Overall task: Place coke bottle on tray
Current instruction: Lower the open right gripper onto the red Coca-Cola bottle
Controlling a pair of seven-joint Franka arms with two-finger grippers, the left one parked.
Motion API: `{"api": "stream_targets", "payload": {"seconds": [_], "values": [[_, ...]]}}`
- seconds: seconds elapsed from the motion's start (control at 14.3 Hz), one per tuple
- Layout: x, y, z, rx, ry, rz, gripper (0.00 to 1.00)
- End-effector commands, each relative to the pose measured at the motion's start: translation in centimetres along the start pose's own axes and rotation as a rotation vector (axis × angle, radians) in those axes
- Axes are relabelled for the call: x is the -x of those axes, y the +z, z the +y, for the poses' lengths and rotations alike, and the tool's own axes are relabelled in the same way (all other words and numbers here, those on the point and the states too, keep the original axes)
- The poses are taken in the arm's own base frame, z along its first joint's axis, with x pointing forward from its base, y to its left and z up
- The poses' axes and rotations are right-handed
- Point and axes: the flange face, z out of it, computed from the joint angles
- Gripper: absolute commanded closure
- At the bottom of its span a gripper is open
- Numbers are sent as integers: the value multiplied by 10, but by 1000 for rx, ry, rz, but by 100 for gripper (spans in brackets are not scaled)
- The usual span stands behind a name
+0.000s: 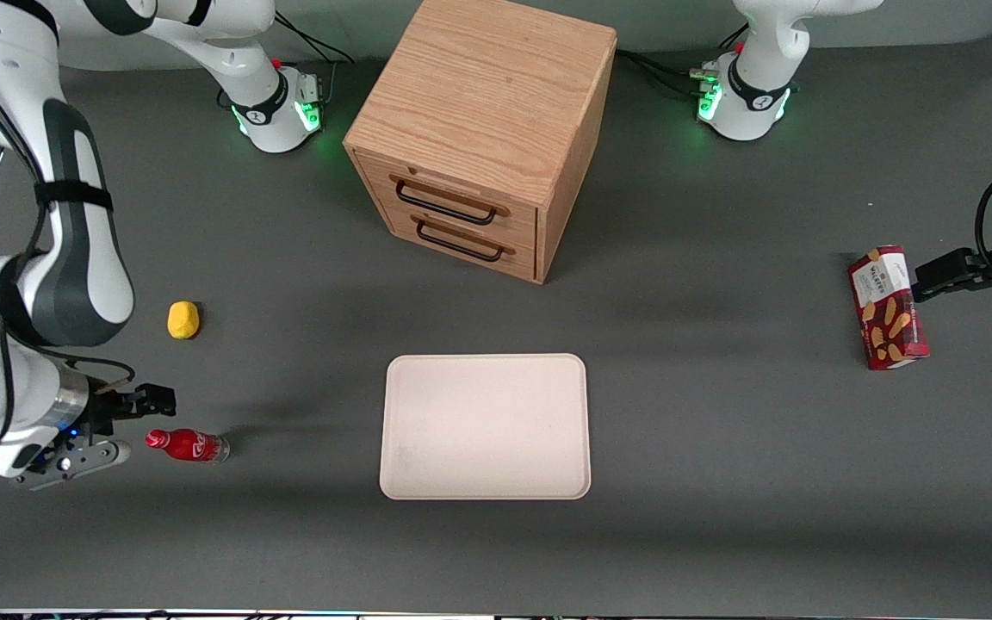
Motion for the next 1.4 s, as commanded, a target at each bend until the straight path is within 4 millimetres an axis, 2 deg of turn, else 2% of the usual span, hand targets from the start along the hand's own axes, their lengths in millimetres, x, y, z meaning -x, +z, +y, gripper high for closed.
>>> {"api": "stream_targets", "payload": {"seconds": [0.0,0.21,0.63,0.91,1.19,1.33], "values": [[-10,28,18,24,-43,24,0],[-12,60,20,4,-35,13,0],[-10,56,17,-26,-13,7,1],[-10,54,15,-53,-9,12,15],[-10,53,15,-54,-10,14,38],[-9,54,15,-55,-10,11,41]]}}
